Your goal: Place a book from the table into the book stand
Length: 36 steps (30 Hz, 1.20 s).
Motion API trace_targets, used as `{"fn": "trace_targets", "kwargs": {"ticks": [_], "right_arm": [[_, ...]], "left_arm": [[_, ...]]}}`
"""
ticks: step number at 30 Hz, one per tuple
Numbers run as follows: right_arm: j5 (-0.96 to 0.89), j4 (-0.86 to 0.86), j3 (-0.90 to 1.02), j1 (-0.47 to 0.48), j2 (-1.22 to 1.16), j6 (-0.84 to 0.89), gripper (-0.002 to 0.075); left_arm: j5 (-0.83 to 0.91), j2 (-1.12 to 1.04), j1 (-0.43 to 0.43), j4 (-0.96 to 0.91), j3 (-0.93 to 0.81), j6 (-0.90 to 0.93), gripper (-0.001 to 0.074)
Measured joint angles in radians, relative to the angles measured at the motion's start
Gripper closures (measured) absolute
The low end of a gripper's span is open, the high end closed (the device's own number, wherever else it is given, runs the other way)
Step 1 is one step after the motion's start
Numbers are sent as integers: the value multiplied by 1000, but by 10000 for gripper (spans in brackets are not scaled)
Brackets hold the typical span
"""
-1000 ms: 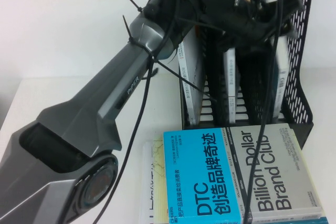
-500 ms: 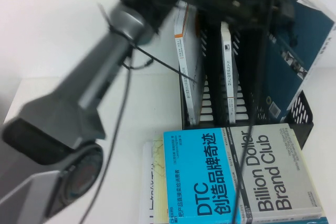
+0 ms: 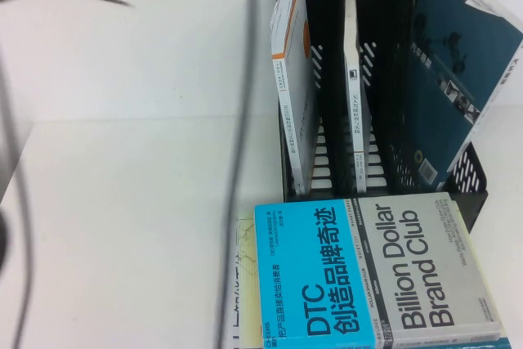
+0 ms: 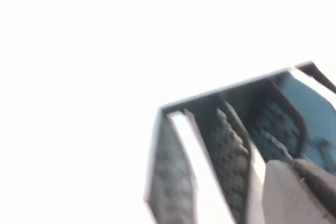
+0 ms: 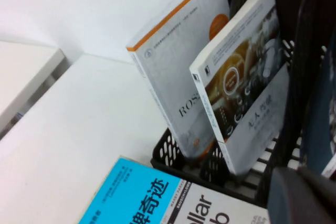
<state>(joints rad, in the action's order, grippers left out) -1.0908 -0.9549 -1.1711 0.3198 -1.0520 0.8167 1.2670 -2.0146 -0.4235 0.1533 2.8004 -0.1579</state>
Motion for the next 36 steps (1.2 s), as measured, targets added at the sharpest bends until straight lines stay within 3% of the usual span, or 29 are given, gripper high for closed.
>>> {"fn": "trace_targets", "kwargs": {"ticks": [6, 11, 15, 21, 27, 36], "right_arm": [[104, 149, 2, -133, 15, -75, 720], [404, 270, 93, -222, 16, -122, 720], [651, 285, 192, -233, -25, -129, 720], [708, 280, 234, -235, -143, -119, 720], [744, 253, 235, -235, -200, -116, 720], [773, 198, 350, -288, -138, -105, 720]], "left_arm": [[0, 121, 33, -48, 0, 0, 734], [0, 192, 33, -81, 3, 16, 734], [0, 250, 35, -117, -62, 51, 734], [0, 432, 35, -285, -482, 158, 734], [-5, 626, 35, -342, -904, 127, 734], [-334, 942, 37, -244, -1465, 29, 735]]}}
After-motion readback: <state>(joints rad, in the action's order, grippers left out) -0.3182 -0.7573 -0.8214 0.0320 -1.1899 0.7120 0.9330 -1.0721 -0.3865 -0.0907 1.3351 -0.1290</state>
